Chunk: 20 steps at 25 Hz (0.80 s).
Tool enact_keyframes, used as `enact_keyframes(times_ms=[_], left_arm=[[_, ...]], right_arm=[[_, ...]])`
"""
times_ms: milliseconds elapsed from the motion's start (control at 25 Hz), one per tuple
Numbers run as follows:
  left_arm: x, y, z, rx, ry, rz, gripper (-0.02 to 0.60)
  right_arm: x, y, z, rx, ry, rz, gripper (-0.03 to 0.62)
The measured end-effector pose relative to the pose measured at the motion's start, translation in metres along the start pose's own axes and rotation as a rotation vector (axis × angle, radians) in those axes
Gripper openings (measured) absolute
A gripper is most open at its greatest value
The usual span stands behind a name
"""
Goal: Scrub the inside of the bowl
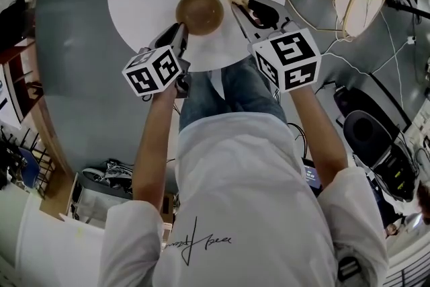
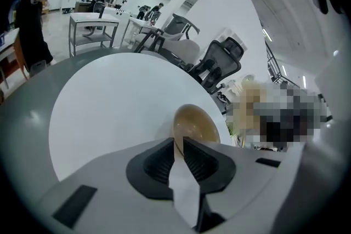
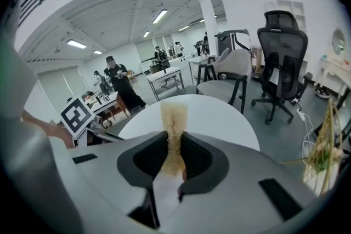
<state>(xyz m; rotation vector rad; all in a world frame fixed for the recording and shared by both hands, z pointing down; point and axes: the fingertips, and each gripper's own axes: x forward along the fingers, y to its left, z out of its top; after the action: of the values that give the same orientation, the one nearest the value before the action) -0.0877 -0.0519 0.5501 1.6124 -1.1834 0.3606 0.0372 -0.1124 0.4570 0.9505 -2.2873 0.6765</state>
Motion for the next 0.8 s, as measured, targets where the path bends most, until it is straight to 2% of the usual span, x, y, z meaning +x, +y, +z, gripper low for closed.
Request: enact_keyframes(times_ms=[320,560,680,800], left_arm=[[0.006,0.001,0.004,0.013,0.031,-0.018,0.029],[0.009,-0.002,0.009,0.111,0.071,-0.028,0.011],[0.012,-0.003,0.009,0.134,0.085,-0.027,0.011],[0.013,-0.003,0.010,0.118,0.087,-0.026,0.011]], right_arm=[[0.024,0.008,0.005,-0.135,0.048,0.120,0.086],[0.038,0.019,0.007,-0.261,0.099,0.201,0.084],[0.045,0.024,0.001,-0.320,0.123,0.226,0.084],[0.052,0.026,-0.006,-0.356,0.148,0.225,0.084]])
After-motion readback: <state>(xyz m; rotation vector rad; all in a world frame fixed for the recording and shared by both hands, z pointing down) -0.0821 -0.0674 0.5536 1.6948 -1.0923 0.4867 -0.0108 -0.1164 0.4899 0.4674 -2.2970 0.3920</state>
